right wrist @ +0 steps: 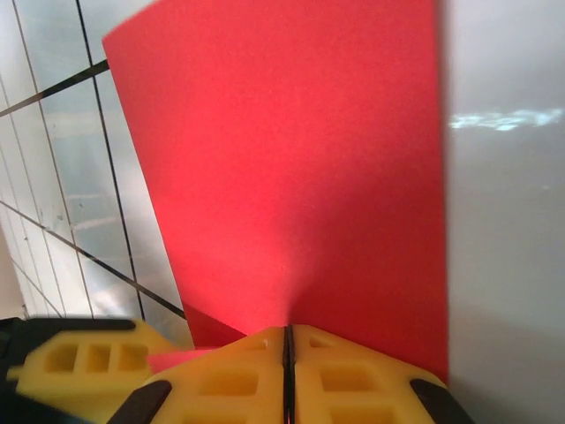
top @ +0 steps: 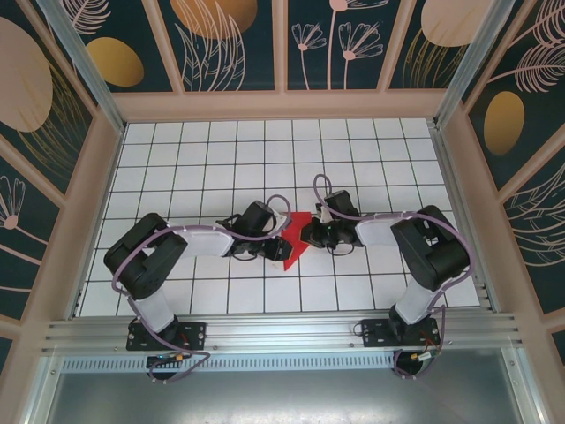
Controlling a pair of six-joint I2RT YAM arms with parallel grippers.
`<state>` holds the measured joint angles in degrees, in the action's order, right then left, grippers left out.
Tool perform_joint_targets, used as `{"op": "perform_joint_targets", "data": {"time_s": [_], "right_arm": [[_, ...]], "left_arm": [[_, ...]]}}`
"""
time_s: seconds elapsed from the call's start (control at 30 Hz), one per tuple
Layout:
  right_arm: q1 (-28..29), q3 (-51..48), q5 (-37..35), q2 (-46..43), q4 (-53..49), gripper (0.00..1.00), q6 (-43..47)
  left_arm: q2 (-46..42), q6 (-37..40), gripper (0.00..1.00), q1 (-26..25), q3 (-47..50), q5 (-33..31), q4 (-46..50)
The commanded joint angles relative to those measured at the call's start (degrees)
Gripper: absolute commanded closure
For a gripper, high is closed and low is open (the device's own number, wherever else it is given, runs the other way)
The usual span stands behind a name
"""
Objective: Fold a paper plane with a square sheet of paper (pick it up from the middle)
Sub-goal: Third fold the triangle at the center of the table.
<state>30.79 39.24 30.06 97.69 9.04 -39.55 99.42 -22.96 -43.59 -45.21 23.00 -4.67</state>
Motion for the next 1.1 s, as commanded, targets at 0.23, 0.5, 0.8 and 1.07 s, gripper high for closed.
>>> {"op": "perform_joint_targets", "data": {"time_s": [0.23, 0.5, 0.8, 1.07], "right_arm": [[1.38, -0.42, -1.67, 1.98, 0.82, 0.89, -0.61], [1.38, -0.05, -2.38, 1.57, 0.45, 0.89, -0.84], [1.38, 0.19, -1.59, 0.23, -0.03, 0.88, -0.77], [1.9, 0.5, -1.92, -6.63, -2.96, 0.85, -0.29]], "left_arm": [[-14.55, -8.58, 0.59, 0.22, 1.37, -7.74, 4.71], [-10.6, -14.13, 0.86, 0.18, 3.8, 2.78, -5.68], [-0.76, -16.33, 0.94, 0.18, 5.09, -2.28, -10.42], [2.73, -16.01, 0.95, 0.18, 8.83, -4.83, -9.47]]}}
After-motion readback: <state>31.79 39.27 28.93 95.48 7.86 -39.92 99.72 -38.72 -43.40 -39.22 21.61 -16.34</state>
